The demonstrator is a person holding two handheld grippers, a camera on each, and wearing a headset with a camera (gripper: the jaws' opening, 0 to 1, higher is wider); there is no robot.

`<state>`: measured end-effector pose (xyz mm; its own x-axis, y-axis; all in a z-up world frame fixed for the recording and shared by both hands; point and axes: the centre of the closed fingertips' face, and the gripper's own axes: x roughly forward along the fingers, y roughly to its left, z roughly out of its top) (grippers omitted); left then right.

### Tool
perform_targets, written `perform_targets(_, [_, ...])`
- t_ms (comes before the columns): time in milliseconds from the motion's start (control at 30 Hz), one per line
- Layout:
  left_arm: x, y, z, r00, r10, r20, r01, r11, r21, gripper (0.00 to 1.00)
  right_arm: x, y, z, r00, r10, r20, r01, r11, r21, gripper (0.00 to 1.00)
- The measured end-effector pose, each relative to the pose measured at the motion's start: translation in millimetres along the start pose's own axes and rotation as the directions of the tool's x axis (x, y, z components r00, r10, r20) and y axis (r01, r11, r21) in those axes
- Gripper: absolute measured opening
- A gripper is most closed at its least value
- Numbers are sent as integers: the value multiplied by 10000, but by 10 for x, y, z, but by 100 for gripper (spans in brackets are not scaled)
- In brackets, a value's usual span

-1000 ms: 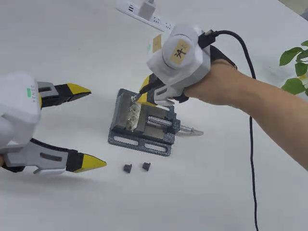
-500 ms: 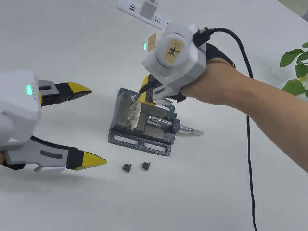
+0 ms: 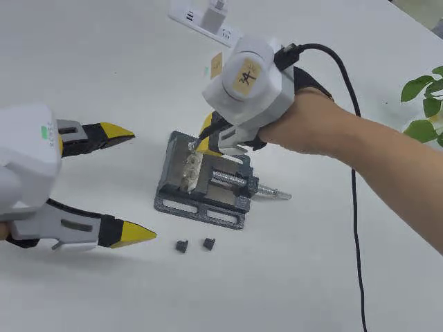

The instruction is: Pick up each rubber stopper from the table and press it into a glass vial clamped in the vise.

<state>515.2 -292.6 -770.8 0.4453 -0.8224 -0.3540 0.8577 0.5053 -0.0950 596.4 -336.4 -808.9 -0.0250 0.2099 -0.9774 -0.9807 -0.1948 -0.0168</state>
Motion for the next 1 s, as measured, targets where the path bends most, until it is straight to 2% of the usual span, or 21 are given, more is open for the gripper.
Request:
perform_targets(500, [-40,21,-35,9999,97,-91,-98,9999,-73,76,-20,9,3,9995,25,300,-27,10000,54,7])
perform_targets(700, [-32,25,-26,9999,94,-88,-94,9999,-60,76,-56,5,-6,9989,-25,474,18,9999,147,11])
perform_targets(867, [-36,28,-25,9999,99,-92,-99,9999,-72,76,-131,-56,-8,9959,-227,880,194,9991,383,9])
perform_targets(1000, [-32,26,-25,9999,85,-104,-86,9999,-67,76,-172,-53,2,9918,-197,1264,105,9973,734,6])
